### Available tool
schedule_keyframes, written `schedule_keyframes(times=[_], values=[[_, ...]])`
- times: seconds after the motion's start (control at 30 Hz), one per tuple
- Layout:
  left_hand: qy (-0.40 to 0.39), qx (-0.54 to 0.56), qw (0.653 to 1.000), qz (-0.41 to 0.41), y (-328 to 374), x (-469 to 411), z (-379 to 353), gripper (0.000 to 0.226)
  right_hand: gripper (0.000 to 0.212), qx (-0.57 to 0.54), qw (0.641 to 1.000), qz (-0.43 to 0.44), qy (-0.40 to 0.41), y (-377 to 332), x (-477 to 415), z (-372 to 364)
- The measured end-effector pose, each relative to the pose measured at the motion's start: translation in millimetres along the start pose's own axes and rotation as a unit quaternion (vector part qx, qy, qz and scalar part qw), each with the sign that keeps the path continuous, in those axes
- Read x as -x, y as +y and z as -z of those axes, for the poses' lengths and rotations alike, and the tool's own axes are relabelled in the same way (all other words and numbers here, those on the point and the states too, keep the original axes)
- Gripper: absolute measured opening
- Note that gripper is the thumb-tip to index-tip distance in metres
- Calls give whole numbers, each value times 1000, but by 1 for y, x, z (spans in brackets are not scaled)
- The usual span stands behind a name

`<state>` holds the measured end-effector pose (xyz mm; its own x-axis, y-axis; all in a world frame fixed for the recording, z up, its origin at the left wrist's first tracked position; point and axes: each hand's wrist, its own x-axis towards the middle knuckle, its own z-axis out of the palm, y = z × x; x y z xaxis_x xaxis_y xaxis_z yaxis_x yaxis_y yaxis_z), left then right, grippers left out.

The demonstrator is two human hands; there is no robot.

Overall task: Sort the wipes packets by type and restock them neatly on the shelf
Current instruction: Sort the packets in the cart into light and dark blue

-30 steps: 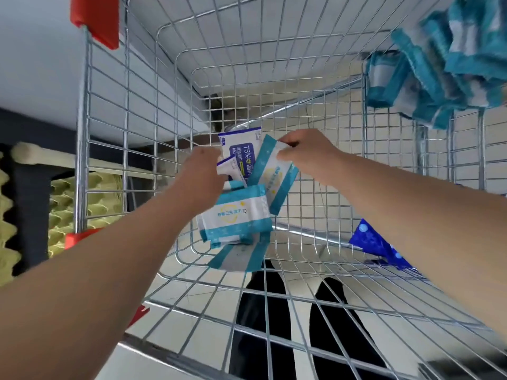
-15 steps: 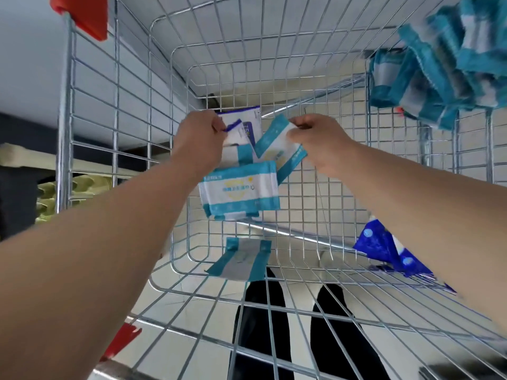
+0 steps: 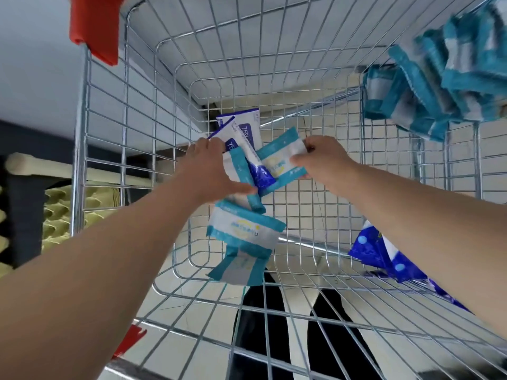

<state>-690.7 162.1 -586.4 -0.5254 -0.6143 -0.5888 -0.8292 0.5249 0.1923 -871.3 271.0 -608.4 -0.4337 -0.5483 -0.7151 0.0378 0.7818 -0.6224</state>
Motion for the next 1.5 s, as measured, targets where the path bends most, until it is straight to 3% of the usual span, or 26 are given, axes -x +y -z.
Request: schedule_keyframes(times=[0.07,0.17,0.27,0.37,0.53,0.67,0.8,0.93,1.03,1.17,1.33,1.5], values=[[-17,-106,994,-23,0,5,-2,113,17,7,1000,-5,12,4,1,3],[-42,-169,984,-31,-4,9,-8,90,18,69,997,-5,40,10,4,13],[-75,-85,993,-32,-4,12,-11,67,17,118,993,-24,17,18,11,29],[-103,57,993,-8,3,18,-11,64,11,113,992,-47,-5,29,19,40],[-143,105,983,44,6,28,-11,56,14,68,995,-59,-41,41,33,38],[-237,147,958,59,1,41,-18,75,24,79,991,-58,-89,54,43,21],[-267,165,944,99,-2,43,-30,73,27,47,989,-72,-123,62,49,8],[-364,231,880,201,6,50,-27,87,33,-34,975,-78,-204,64,55,5],[-360,247,876,204,6,57,-27,87,38,12,972,-58,-225,64,60,7],[-349,283,866,219,3,58,-21,87,47,-5,971,-72,-228,66,65,4],[-389,365,820,208,9,65,-11,83,47,-16,966,-65,-252,65,69,4],[-309,491,786,212,12,61,-10,82,51,-50,964,-68,-252,66,71,1]])
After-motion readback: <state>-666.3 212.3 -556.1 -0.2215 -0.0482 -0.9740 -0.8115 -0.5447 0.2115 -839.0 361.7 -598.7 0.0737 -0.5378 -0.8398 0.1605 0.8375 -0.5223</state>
